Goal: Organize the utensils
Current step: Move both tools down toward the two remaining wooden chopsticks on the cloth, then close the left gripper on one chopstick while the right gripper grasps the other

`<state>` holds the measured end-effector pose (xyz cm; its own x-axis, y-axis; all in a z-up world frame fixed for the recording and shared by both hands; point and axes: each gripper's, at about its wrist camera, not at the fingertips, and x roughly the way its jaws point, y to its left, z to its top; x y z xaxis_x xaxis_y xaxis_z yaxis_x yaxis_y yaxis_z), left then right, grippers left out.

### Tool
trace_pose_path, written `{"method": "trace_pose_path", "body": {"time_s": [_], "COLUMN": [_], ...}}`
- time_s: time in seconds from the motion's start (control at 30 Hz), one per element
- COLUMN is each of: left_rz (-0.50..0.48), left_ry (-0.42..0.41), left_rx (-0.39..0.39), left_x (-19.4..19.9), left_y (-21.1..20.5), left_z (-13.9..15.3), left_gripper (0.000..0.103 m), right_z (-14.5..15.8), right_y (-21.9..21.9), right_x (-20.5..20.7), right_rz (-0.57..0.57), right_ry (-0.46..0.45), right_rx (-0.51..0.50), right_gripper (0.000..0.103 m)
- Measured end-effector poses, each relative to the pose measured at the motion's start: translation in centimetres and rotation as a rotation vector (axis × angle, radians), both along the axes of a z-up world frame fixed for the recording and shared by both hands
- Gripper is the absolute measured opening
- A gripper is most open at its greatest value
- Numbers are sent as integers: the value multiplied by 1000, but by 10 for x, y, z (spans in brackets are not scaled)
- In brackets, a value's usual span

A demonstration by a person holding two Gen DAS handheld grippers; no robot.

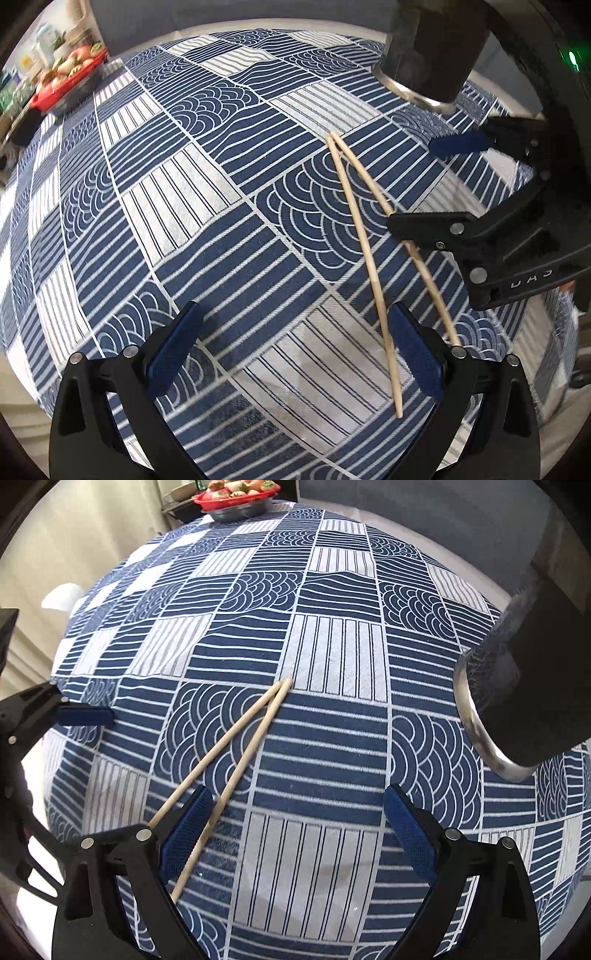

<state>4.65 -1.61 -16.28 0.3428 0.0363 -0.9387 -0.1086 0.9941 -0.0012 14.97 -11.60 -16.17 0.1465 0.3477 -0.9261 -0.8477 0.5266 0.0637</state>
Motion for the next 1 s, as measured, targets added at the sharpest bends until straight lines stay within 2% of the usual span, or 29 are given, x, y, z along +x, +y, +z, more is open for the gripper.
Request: {"method": "trace_pose_path", "body": {"time_s": [0.13, 0.23, 0.4, 0.47, 0.57, 0.6, 0.63, 0.67, 0.7, 0.73, 0.77, 0.8, 0.87, 1.0], "left_rz": [-12, -30, -27, -13, 1, 3, 9, 33, 54, 82, 98, 114, 128, 147], "left_ry": [-30, -46, -24, -16, -15, -14, -16, -28, -39, -53, -55, -47, -48, -40], "left_rx": [6, 8, 5, 29, 24, 25, 29, 29, 31, 28, 19, 2, -14, -12], "left_x": [0, -1, 5, 7, 8, 7, 7, 6, 3, -1, -4, -6, -8, -7], "left_y": [7, 8, 9, 7, 8, 9, 9, 13, 16, 20, 24, 29, 31, 32], "left_z": [0, 0, 0, 0, 0, 1, 2, 4, 6, 11, 14, 15, 16, 17], "left_gripper": [99, 99, 99, 99, 98, 97, 92, 89, 75, 43, 16, 8, 7, 8], "right_z": [-2, -2, -2, -2, -1, 1, 3, 8, 9, 9, 9, 9, 9, 7], "right_y": [4, 4, 0, -4, -12, -14, -17, -21, -25, -28, -32, -34, -42, -63], "right_x": [2, 3, 4, 4, 4, 4, 6, 8, 11, 14, 15, 15, 19, 34], "right_rz": [-28, -40, -28, -25, -1, 4, 6, 6, 10, 18, 44, 58, 59, -15], "right_ry": [1, -3, 3, 1, -2, -4, -8, -13, -10, -14, -24, -49, -76, -26], "right_rx": [-28, -28, -38, -49, -48, -45, -37, -29, -28, -40, -49, -67, -89, -62], "right_gripper": [96, 96, 96, 95, 90, 81, 61, 48, 17, 5, 5, 4, 4, 4]}}
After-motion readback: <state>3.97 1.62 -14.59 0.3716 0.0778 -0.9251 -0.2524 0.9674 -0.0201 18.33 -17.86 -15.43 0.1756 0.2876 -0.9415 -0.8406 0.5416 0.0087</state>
